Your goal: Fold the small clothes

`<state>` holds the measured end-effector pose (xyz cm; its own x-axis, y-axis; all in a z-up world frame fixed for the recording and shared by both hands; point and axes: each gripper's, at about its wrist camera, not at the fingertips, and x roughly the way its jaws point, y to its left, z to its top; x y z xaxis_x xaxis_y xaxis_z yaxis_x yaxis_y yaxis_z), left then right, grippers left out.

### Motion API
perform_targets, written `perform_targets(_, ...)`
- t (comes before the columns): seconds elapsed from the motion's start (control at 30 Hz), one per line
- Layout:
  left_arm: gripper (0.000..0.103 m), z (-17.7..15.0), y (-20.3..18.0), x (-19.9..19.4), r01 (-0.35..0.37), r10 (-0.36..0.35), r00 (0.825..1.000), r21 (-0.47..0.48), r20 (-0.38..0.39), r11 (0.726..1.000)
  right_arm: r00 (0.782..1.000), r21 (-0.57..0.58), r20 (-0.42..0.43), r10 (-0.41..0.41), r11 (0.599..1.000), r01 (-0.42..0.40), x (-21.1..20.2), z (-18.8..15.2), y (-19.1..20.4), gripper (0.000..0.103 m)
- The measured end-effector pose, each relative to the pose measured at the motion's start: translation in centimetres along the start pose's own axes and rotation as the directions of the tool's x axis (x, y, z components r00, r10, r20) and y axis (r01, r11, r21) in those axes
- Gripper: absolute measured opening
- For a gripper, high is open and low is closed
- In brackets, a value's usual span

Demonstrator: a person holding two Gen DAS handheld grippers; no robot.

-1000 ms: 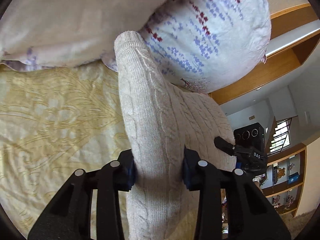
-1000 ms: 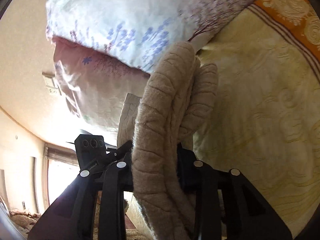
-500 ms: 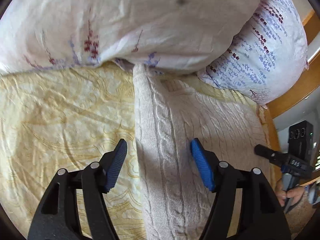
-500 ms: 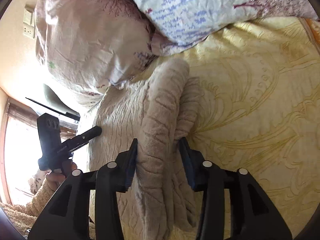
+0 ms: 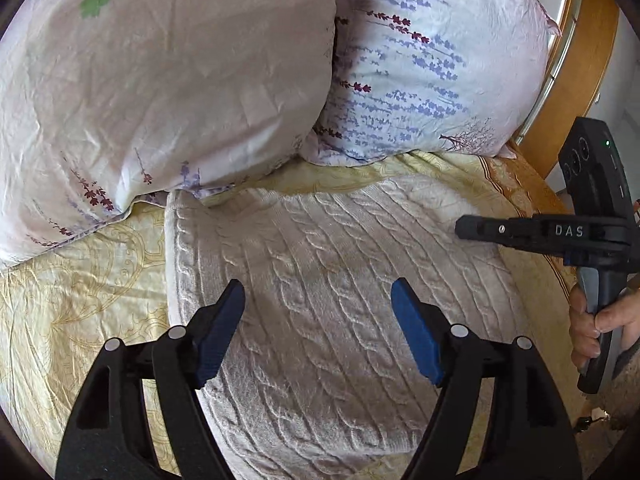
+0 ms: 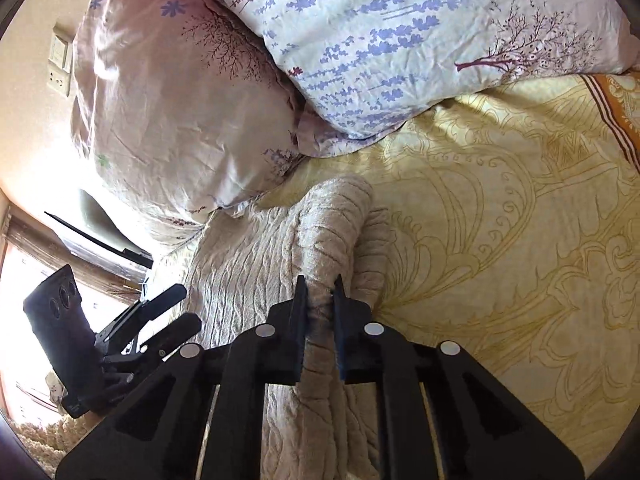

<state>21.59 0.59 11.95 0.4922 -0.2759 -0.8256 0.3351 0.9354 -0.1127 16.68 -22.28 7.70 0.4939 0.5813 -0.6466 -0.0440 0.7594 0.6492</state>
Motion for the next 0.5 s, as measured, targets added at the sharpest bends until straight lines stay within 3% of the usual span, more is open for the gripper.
perform_targets(0.3, 0.075, -0.3, 0.0, 2.4, 0.015, -0.013, 0.997, 0.033, -0.074, 0.999, 0.993, 0.042, -0.045, -0.109, 0.993, 0.111, 1.6, -1.1, -2.0, 0.009)
perform_targets(0.43, 0.078, -0.4, -0.2, 3.3, 0.007, -0.004, 0.998, 0.042, -0.066, 0.999, 0.989, 0.011, -0.039, -0.143, 0.99, 0.143, 2.1, -1.0, -1.7, 0.012)
perform_targets(0.5, 0.078, -0.2, -0.1, 2.9, 0.005, -0.003, 0.999, 0.03, -0.054, 1.0, 0.983, -0.012, -0.023, -0.18, 0.984, 0.18, 1.3, -0.7, -1.0, 0.035)
